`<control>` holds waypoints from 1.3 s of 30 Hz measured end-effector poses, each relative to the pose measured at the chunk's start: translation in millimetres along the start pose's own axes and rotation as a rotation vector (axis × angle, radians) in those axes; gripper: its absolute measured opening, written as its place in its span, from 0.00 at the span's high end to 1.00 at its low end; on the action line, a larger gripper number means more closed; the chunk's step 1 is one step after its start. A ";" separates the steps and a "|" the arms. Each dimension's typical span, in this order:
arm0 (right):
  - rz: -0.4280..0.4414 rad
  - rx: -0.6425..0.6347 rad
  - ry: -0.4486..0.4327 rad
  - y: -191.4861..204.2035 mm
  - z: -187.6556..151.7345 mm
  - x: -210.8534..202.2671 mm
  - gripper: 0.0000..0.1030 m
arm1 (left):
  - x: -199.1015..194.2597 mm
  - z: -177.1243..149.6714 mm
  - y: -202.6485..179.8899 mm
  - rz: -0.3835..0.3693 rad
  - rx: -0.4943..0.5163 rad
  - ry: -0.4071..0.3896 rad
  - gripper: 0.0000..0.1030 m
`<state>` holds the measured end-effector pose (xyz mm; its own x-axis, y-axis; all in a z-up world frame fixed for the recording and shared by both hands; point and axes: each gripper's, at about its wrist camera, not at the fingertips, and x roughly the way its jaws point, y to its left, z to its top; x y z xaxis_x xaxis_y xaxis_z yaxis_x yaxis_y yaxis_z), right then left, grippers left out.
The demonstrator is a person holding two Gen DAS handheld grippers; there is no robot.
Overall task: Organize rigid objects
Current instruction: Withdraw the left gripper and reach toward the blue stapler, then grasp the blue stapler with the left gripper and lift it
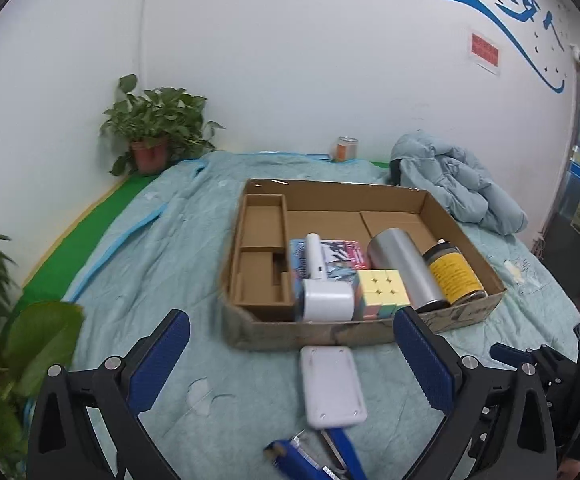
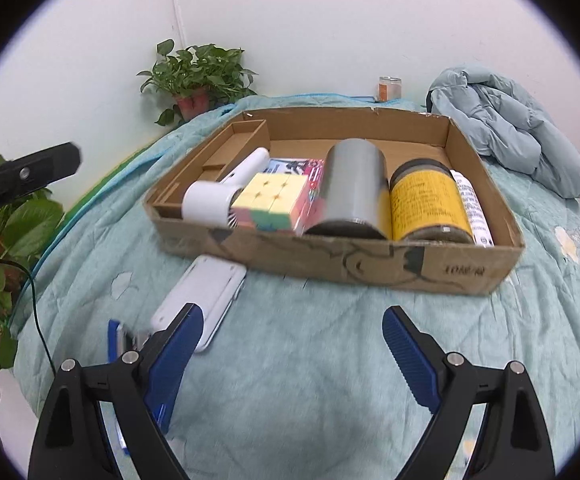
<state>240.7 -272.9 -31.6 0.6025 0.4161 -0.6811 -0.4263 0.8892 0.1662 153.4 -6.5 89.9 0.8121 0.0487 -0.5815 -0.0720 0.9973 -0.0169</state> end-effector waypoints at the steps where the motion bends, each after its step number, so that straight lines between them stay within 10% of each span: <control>1: -0.007 -0.001 0.008 2.6 -3.6 -3.7 0.11 | -6.9 0.1 0.3 -0.003 0.017 0.001 0.01; 7: 0.022 0.009 0.043 17.5 -21.1 -22.2 0.11 | -35.2 0.9 -3.3 0.042 0.057 0.063 0.01; 14: 0.206 -0.015 0.124 35.2 -48.7 -16.8 0.11 | 22.1 -94.3 -0.1 -0.105 -0.130 0.348 0.01; 22: 0.387 -0.027 0.246 55.5 -74.1 13.7 0.12 | 67.3 -148.5 11.4 -0.210 -0.297 0.499 0.10; 26: 0.436 -0.026 0.279 69.1 -77.3 32.2 0.20 | 82.2 -151.1 14.1 -0.229 -0.298 0.511 0.24; 30: 0.410 -0.004 0.320 78.0 -74.3 56.0 0.56 | 87.9 -151.2 16.7 -0.238 -0.299 0.516 0.43; 39: 0.386 -0.023 0.307 75.1 -84.1 48.3 0.61 | 71.1 -157.9 -4.4 -0.278 -0.242 0.564 0.47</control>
<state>181.0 -202.1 -111.9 0.1730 0.6359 -0.7522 -0.5962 0.6755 0.4339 120.0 -16.2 -79.8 0.3969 -0.3099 -0.8640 -0.0853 0.9247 -0.3709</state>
